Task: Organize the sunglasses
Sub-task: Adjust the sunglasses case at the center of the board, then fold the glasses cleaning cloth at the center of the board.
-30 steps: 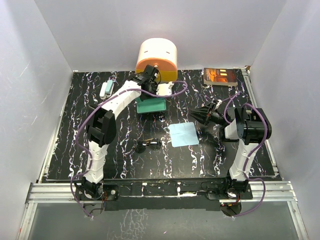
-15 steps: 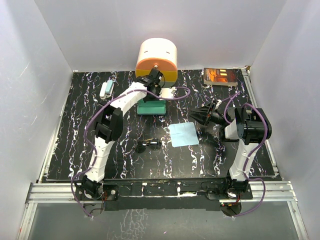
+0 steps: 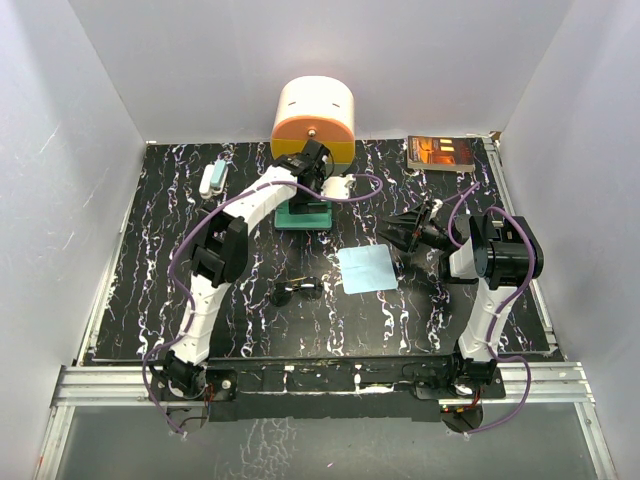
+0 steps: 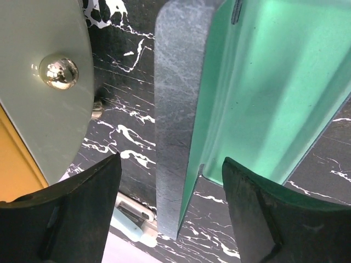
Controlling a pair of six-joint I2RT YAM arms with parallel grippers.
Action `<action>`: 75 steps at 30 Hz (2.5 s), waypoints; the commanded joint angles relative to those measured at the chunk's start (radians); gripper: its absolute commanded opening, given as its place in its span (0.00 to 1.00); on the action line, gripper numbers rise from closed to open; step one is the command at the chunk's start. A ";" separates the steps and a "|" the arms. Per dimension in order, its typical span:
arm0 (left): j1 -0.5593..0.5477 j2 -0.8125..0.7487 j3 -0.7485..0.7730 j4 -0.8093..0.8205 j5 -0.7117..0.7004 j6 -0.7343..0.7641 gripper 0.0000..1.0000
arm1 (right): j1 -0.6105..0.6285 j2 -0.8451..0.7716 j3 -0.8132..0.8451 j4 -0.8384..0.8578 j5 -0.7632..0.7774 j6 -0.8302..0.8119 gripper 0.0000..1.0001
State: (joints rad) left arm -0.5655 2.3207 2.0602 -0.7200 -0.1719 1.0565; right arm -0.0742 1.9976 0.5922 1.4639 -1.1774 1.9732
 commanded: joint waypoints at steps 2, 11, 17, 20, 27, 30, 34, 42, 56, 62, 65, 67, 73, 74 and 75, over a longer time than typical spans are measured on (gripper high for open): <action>-0.011 -0.110 -0.008 0.022 -0.025 -0.021 0.94 | -0.006 -0.040 0.015 0.357 -0.021 -0.003 0.44; -0.040 -0.182 0.078 -0.056 -0.032 -0.145 0.97 | -0.017 -0.047 -0.028 0.356 -0.084 -0.037 0.44; -0.070 -0.272 0.059 -0.104 0.008 -0.333 0.97 | -0.071 -0.083 -0.044 0.351 -0.145 -0.059 0.43; -0.087 -0.290 0.007 -0.129 0.035 -0.445 0.97 | -0.090 -0.128 -0.028 0.281 -0.162 -0.112 0.42; -0.088 -0.323 -0.103 -0.111 0.195 -0.664 0.97 | -0.073 -0.428 0.349 -1.565 0.181 -1.363 0.42; -0.088 -0.322 -0.116 -0.080 0.190 -0.726 0.97 | -0.010 -0.427 0.549 -1.923 0.586 -1.618 0.43; -0.089 -0.222 -0.045 -0.112 0.127 -0.796 0.96 | 0.008 -0.400 0.585 -1.991 0.692 -1.642 0.45; -0.106 -0.146 -0.020 -0.129 0.100 -0.870 0.93 | 0.126 -0.358 0.557 -2.051 0.911 -1.675 0.44; -0.163 -0.174 -0.124 -0.089 0.149 -0.923 0.92 | 0.213 -0.291 0.592 -2.038 0.996 -1.664 0.42; -0.163 -0.230 -0.193 -0.052 0.250 -0.953 0.92 | 0.213 -0.304 0.579 -2.021 0.978 -1.659 0.42; -0.163 -0.202 -0.176 -0.051 0.256 -0.963 0.92 | 0.213 -0.277 0.593 -2.017 0.983 -1.659 0.42; -0.163 -0.170 -0.145 -0.058 0.264 -0.974 0.91 | 0.213 -0.267 0.598 -2.005 0.980 -1.660 0.42; -0.170 -0.126 -0.128 -0.066 0.233 -1.025 0.89 | 0.223 -0.258 0.605 -1.986 0.989 -1.676 0.41; -0.176 -0.130 -0.141 -0.054 0.216 -1.040 0.88 | 0.224 -0.258 0.604 -1.985 0.993 -1.678 0.41; -0.182 -0.139 -0.157 -0.045 0.201 -1.052 0.88 | 0.227 -0.258 0.602 -1.984 0.998 -1.681 0.41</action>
State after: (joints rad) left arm -0.7315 2.1975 1.9060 -0.7723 0.0601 0.0643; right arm 0.1429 1.7420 1.1614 -0.5777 -0.2039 0.3138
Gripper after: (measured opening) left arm 0.885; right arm 0.411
